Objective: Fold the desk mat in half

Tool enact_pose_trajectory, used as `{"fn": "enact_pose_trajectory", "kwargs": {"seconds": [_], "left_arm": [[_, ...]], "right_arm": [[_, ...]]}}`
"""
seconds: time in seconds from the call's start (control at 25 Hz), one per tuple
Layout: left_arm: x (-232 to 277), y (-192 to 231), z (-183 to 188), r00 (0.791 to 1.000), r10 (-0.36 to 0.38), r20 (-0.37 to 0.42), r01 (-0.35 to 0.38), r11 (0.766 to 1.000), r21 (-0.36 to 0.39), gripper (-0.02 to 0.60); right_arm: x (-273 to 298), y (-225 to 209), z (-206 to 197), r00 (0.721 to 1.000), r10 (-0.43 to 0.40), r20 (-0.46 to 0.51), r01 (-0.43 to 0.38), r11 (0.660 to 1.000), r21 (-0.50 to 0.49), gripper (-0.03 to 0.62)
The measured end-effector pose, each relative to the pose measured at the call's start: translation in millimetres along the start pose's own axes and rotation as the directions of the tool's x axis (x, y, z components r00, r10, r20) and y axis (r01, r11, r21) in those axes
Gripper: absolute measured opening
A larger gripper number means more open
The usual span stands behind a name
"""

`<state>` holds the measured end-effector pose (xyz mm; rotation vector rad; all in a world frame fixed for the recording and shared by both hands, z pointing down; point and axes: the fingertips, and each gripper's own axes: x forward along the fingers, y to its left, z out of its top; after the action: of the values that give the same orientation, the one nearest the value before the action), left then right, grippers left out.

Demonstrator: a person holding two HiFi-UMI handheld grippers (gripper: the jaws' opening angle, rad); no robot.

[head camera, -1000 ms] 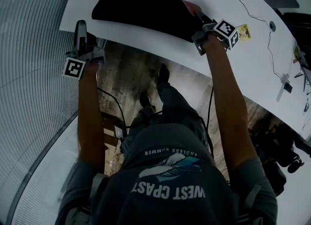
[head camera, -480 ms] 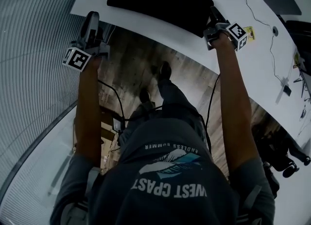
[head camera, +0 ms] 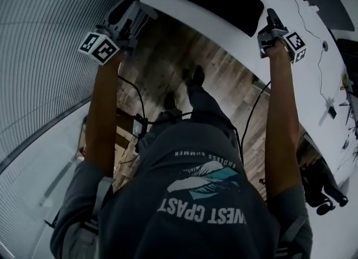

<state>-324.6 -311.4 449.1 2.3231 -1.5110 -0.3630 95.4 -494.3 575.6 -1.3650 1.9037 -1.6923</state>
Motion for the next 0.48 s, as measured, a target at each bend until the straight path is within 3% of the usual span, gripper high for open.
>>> {"fn": "enact_pose_trajectory", "kwargs": {"seconds": [0.28,0.36,0.48], "left_arm": [[-31.9,-31.8,10.6,0.997,-0.034,-0.071,0.045,0.986,0.161,0.127],[-43.1,-38.8,11.5,0.995,-0.038,-0.091,0.056,0.978,0.200,0.127],[-63.3,-45.8,12.0,0.993,-0.037,-0.113,0.065,0.966,0.252,0.121]], "right_arm": [[-33.4,71.7,-12.2,0.996,0.087,-0.018,-0.089,0.977,-0.192,0.210],[-44.6,100.4,-21.3,0.991,0.129,-0.035,-0.133,0.955,-0.265,0.205],[-63.7,146.4,-39.9,0.979,0.190,-0.066,-0.201,0.893,-0.403,0.172]]}}
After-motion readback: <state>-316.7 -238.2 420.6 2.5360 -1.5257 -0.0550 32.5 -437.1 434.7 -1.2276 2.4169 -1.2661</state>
